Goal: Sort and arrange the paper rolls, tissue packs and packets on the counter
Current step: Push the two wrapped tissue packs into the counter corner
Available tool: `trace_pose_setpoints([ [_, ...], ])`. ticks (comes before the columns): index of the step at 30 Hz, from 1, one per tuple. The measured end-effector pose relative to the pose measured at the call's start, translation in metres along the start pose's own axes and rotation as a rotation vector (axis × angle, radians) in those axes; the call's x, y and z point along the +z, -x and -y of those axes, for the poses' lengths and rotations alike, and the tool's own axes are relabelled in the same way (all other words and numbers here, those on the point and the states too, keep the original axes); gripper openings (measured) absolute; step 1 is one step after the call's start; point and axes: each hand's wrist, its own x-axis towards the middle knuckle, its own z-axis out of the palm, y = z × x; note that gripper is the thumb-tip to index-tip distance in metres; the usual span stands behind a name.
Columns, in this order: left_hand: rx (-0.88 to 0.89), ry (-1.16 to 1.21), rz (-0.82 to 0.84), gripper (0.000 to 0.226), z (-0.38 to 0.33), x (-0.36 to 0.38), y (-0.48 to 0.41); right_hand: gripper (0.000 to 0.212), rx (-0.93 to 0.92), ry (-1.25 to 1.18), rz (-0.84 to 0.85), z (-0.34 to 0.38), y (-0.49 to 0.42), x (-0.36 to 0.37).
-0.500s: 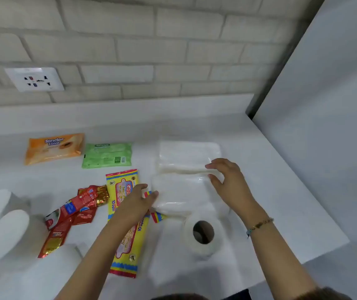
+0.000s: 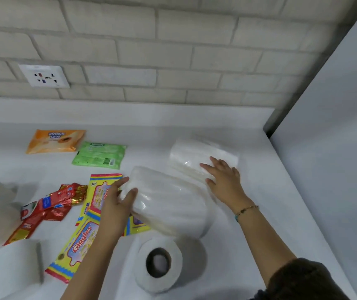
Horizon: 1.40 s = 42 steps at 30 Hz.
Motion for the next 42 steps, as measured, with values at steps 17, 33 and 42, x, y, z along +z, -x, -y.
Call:
trace_pose_setpoints([
  [17, 0.184, -1.112, 0.45, 0.099, -0.029, 0.077, -0.02, 0.077, 0.244, -0.006, -0.144, -0.117, 0.033, -0.018],
  [33, 0.382, -1.078, 0.914, 0.112, -0.049, 0.228, -0.07, 0.073, 0.421, 0.046, -0.161, -0.148, 0.038, -0.033],
  [42, 0.476, -1.191, 0.912, 0.108, -0.069, 0.256, -0.095, 0.073, 0.41, 0.106, -0.103, -0.153, 0.029, -0.043],
])
